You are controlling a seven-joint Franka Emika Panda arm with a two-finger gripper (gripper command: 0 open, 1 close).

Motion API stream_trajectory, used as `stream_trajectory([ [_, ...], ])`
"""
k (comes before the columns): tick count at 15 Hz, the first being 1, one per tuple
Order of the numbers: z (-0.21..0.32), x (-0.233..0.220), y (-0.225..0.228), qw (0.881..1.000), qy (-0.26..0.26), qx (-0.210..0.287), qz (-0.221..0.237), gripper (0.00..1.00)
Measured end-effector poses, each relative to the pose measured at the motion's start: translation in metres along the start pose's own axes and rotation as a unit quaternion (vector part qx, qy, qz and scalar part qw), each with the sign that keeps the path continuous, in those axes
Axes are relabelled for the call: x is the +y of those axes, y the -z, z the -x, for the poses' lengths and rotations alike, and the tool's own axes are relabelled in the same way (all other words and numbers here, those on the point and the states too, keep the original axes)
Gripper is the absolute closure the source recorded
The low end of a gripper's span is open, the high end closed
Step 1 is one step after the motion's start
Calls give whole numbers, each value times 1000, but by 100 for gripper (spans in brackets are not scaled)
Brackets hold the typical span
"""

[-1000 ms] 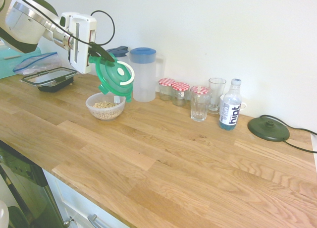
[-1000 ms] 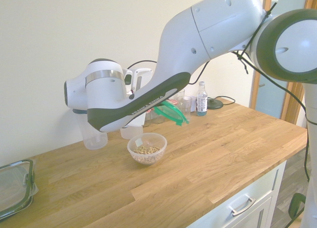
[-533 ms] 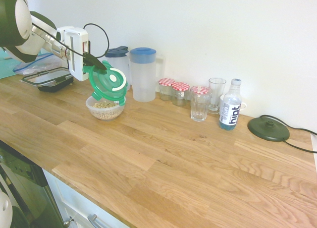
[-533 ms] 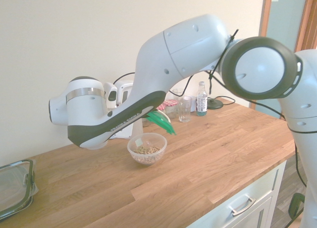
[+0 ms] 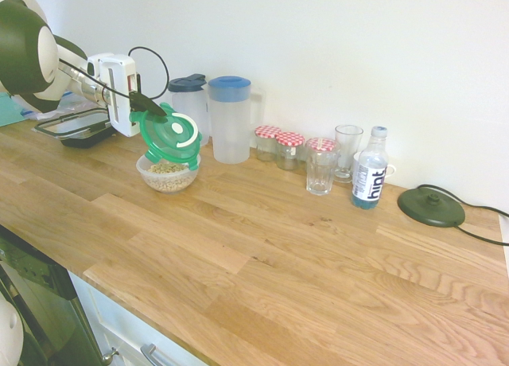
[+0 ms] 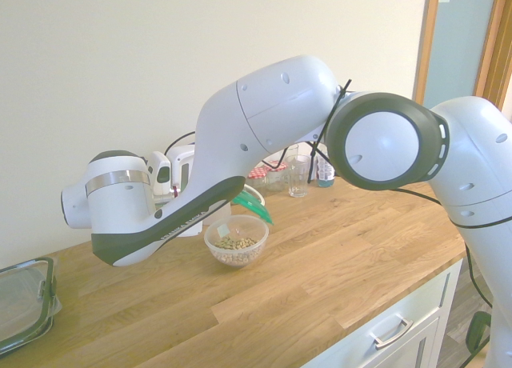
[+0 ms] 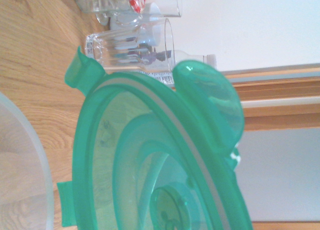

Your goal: Cover the lid of food container

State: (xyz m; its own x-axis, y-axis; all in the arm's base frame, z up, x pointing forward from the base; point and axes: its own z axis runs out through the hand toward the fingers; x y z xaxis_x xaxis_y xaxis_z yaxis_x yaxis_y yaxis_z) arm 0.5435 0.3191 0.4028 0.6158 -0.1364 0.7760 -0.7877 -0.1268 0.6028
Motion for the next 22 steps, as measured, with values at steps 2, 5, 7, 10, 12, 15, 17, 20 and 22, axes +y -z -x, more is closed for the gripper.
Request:
stream_trajectory([
  [2,7,-6,0,1000,6,3,2,100],
  [5,18,-10,5,1000,14,9,1,100],
  [7,20,-11,7,1000,15,10,0,100],
  [10,25,-13,7,1000,20,11,0,0],
  [12,31,-13,12,1000,26,10,-2,0],
  [15,38,-11,17,999,34,7,-6,0],
  [17,43,-11,18,999,41,0,-6,0],
  [20,53,-9,25,997,60,-31,-24,0],
  [22,55,-5,34,995,69,-58,-52,0],
])
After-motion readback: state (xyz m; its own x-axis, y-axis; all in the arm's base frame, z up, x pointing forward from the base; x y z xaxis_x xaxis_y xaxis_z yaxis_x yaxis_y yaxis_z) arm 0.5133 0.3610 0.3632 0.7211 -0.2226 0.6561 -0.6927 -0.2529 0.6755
